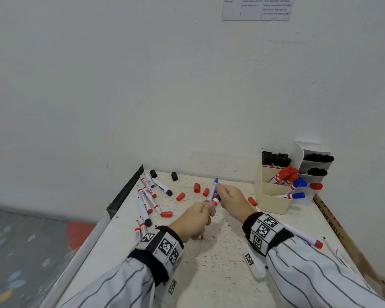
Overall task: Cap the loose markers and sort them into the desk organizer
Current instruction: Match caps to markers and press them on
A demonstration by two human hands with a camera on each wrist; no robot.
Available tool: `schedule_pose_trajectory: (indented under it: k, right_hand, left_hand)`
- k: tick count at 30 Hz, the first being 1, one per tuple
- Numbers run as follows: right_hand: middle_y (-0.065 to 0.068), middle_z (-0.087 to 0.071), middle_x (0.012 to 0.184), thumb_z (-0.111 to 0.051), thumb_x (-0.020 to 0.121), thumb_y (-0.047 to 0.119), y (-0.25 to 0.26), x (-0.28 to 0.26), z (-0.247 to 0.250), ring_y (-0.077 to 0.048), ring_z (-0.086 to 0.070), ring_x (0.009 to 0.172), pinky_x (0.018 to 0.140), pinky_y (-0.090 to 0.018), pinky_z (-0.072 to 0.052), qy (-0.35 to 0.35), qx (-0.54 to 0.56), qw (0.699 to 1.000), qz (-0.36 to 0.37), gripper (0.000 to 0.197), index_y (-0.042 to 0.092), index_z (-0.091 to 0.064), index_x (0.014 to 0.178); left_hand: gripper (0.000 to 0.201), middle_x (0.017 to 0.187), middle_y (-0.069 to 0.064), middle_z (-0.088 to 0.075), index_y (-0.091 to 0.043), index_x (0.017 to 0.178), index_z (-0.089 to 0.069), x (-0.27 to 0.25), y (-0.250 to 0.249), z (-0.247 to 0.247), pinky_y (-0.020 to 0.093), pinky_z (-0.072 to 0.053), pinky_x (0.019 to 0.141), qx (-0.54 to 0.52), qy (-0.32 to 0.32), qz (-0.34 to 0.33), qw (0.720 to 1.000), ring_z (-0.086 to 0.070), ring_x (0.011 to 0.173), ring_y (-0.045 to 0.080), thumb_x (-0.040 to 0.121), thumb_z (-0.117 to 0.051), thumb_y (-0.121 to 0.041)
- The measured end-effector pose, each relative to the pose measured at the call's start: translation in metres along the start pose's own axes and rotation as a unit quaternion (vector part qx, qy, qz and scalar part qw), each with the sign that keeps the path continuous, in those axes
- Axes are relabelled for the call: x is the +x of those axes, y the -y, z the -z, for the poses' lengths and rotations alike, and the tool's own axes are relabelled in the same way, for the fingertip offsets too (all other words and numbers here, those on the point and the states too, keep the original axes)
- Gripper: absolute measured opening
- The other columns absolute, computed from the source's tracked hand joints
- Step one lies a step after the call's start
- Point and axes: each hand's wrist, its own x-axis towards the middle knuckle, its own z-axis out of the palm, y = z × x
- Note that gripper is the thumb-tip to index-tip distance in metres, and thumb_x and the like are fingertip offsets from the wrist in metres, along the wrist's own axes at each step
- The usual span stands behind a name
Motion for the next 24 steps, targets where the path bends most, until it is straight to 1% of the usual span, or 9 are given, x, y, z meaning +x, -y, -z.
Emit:
schedule_pose_trajectory:
  k: [5,10,11,15,17,19,21,23,24]
  right_hand:
    - [0.000,-0.032,0.055,-0.035,0.100,0.024,-0.009,-0.003,-0.002,-0.004,-0.029,0.045,0.052,-0.021,-0.026,0.016,0.055,0.998,0.036,0.039,0.005,-0.046,0.069]
    - [-0.007,-0.037,0.058,-0.036,0.087,0.048,-0.009,-0.008,-0.007,-0.010,-0.034,0.051,0.051,-0.021,-0.030,0.026,0.048,0.996,0.071,0.056,-0.004,-0.048,0.069]
    - [-0.007,-0.037,0.059,-0.036,0.087,0.049,-0.009,-0.009,-0.008,-0.011,-0.034,0.052,0.052,-0.022,-0.030,0.027,0.048,0.996,0.076,0.057,-0.003,-0.048,0.068]
    - [0.001,-0.037,0.056,-0.040,0.099,0.024,-0.008,-0.005,-0.004,-0.003,-0.032,0.048,0.052,-0.020,-0.029,0.028,0.023,0.996,0.084,0.039,0.001,-0.047,0.068]
    - [0.000,-0.037,0.056,-0.044,0.098,0.022,-0.008,-0.001,0.001,-0.005,-0.032,0.048,0.051,-0.020,-0.029,0.015,0.026,0.997,0.074,0.038,-0.003,-0.049,0.069]
    - [-0.001,-0.042,0.055,-0.047,0.096,0.023,-0.007,0.003,0.007,-0.007,-0.036,0.048,0.051,-0.020,-0.031,0.003,0.021,0.998,0.057,0.037,-0.002,-0.051,0.069]
    - [0.002,-0.048,0.053,-0.048,0.095,0.023,-0.006,0.006,0.014,-0.005,-0.041,0.045,0.050,-0.018,-0.034,-0.008,0.022,0.999,0.041,0.031,0.008,-0.054,0.069]
    - [0.002,-0.051,0.057,-0.049,0.095,0.022,-0.006,0.008,0.023,-0.003,-0.044,0.043,0.048,-0.017,-0.036,-0.039,0.026,0.998,0.035,0.028,0.016,-0.053,0.068]
    - [0.002,-0.052,0.060,-0.049,0.095,0.022,-0.006,0.010,0.028,-0.004,-0.044,0.044,0.048,-0.017,-0.036,-0.064,0.027,0.997,0.034,0.027,0.017,-0.052,0.069]
  left_hand:
    - [0.042,0.049,-0.011,-0.027,-0.021,0.070,-0.036,-0.005,-0.001,0.003,0.009,-0.012,0.034,-0.151,0.078,0.076,0.983,-0.016,0.033,0.003,0.099,-0.024,-0.049]
    - [0.045,0.045,-0.012,-0.024,-0.021,0.067,-0.033,-0.004,0.005,0.009,0.009,-0.010,0.032,-0.201,0.129,0.112,0.964,-0.014,0.032,0.001,0.098,-0.020,-0.052]
    - [0.046,0.044,-0.012,-0.023,-0.021,0.067,-0.033,-0.004,0.005,0.009,0.010,-0.009,0.032,-0.210,0.137,0.118,0.961,-0.014,0.031,0.001,0.097,-0.020,-0.053]
    - [0.045,0.044,-0.012,-0.026,-0.020,0.069,-0.037,-0.001,0.006,0.005,0.013,-0.014,0.034,-0.214,0.126,0.098,0.964,-0.019,0.032,0.003,0.098,-0.021,-0.051]
    - [0.044,0.045,-0.010,-0.033,-0.018,0.073,-0.045,0.003,0.002,0.002,0.018,-0.023,0.039,-0.217,0.098,0.075,0.968,-0.028,0.036,0.006,0.098,-0.025,-0.049]
    - [0.047,0.053,-0.008,-0.046,-0.016,0.079,-0.055,0.007,-0.004,0.000,0.022,-0.032,0.047,-0.172,0.033,0.060,0.983,-0.039,0.047,0.009,0.099,-0.025,-0.047]
    - [0.048,0.067,-0.007,-0.052,-0.014,0.090,-0.060,0.011,-0.004,0.001,0.021,-0.040,0.056,-0.032,-0.062,0.057,0.996,-0.045,0.059,0.009,0.102,-0.021,-0.040]
    - [0.038,0.076,-0.005,-0.049,-0.010,0.103,-0.056,0.017,0.008,0.007,0.028,-0.047,0.073,0.098,-0.150,0.070,0.981,-0.047,0.070,0.013,0.102,-0.025,-0.032]
    - [0.034,0.083,-0.002,-0.051,-0.006,0.112,-0.052,0.019,0.017,0.010,0.031,-0.045,0.081,0.128,-0.187,0.097,0.969,-0.047,0.078,0.017,0.101,-0.030,-0.029]
